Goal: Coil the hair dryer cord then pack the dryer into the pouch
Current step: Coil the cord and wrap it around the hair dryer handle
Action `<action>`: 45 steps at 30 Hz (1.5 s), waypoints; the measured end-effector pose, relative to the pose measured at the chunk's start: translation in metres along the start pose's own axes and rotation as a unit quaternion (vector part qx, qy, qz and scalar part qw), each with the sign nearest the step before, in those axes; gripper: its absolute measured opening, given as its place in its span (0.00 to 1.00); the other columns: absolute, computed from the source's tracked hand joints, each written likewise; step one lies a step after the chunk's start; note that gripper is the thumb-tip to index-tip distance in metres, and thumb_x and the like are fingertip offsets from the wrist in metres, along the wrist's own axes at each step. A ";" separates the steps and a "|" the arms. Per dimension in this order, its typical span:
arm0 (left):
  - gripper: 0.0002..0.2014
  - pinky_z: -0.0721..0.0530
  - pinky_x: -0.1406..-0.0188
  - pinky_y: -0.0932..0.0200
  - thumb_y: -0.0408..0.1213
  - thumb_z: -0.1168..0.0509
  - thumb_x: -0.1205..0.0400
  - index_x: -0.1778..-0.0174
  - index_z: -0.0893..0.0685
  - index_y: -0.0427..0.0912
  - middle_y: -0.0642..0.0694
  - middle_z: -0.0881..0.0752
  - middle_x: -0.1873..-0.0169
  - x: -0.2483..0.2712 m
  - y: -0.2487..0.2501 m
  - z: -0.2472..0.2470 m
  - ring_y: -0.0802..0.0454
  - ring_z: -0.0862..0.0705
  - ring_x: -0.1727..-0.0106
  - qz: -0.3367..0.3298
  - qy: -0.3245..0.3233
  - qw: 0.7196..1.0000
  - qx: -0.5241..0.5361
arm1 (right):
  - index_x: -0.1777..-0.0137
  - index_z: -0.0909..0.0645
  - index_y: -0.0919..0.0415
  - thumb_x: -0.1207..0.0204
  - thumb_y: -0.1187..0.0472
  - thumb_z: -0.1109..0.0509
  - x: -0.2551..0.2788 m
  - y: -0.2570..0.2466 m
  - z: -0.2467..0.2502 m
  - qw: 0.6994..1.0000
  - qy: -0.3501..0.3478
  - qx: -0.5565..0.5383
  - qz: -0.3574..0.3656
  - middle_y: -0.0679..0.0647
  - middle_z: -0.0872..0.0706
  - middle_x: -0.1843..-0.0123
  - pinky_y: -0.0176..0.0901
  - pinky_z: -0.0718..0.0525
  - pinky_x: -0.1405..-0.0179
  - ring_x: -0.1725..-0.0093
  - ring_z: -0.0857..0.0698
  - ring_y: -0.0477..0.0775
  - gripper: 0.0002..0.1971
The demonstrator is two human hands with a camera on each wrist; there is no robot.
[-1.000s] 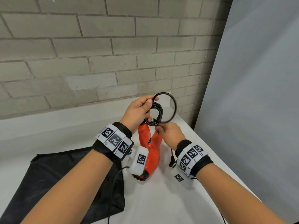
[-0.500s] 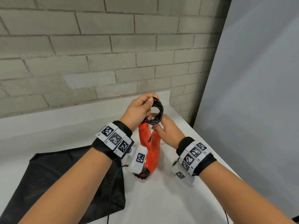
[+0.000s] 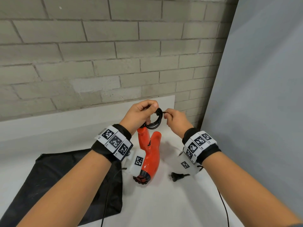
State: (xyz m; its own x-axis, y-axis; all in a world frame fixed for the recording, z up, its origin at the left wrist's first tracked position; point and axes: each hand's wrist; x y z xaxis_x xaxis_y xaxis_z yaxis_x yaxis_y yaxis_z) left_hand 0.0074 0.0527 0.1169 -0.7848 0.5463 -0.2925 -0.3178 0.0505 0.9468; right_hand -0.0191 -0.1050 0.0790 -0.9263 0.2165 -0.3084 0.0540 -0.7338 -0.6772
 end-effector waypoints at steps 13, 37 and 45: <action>0.17 0.29 0.66 0.57 0.34 0.43 0.17 0.32 0.26 0.45 0.48 0.30 0.76 -0.009 0.003 -0.008 0.63 0.30 0.81 0.059 -0.039 0.990 -0.122 | 0.57 0.18 0.64 0.21 0.67 0.40 -0.007 -0.041 0.057 0.981 0.091 -0.148 0.089 0.47 0.22 0.71 0.25 0.25 0.67 0.67 0.22 0.47 0.09; 0.06 0.30 0.79 0.67 0.34 0.35 0.22 0.52 0.16 0.47 0.61 0.18 0.77 -0.007 -0.002 -0.035 0.56 0.33 0.80 0.037 0.137 0.989 -0.042 | 0.62 0.25 0.62 0.22 0.43 0.41 0.081 0.055 0.002 0.869 -0.341 0.236 -0.270 0.57 0.21 0.53 0.41 0.27 0.53 0.57 0.24 0.53 0.21; 0.07 0.30 0.79 0.70 0.33 0.36 0.21 0.50 0.16 0.45 0.58 0.19 0.71 -0.008 0.000 -0.041 0.62 0.32 0.83 0.041 0.137 0.989 -0.047 | 0.26 0.36 0.67 0.18 0.55 0.43 0.087 0.018 0.003 0.861 -0.360 0.302 -0.194 0.61 0.31 0.23 0.46 0.35 0.25 0.24 0.32 0.59 0.24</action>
State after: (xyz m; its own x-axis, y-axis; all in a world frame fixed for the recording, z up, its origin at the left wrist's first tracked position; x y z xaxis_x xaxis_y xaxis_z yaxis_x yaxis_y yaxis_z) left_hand -0.0086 0.0143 0.1136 -0.9204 0.2985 -0.2524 -0.2849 -0.0700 0.9560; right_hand -0.1001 -0.1016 0.0416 -0.8337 0.2258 0.5040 -0.3146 -0.9442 -0.0973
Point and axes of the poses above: each hand's wrist, its own x-axis away from the middle knuckle, its own z-axis out of the back of the hand, y = z × x
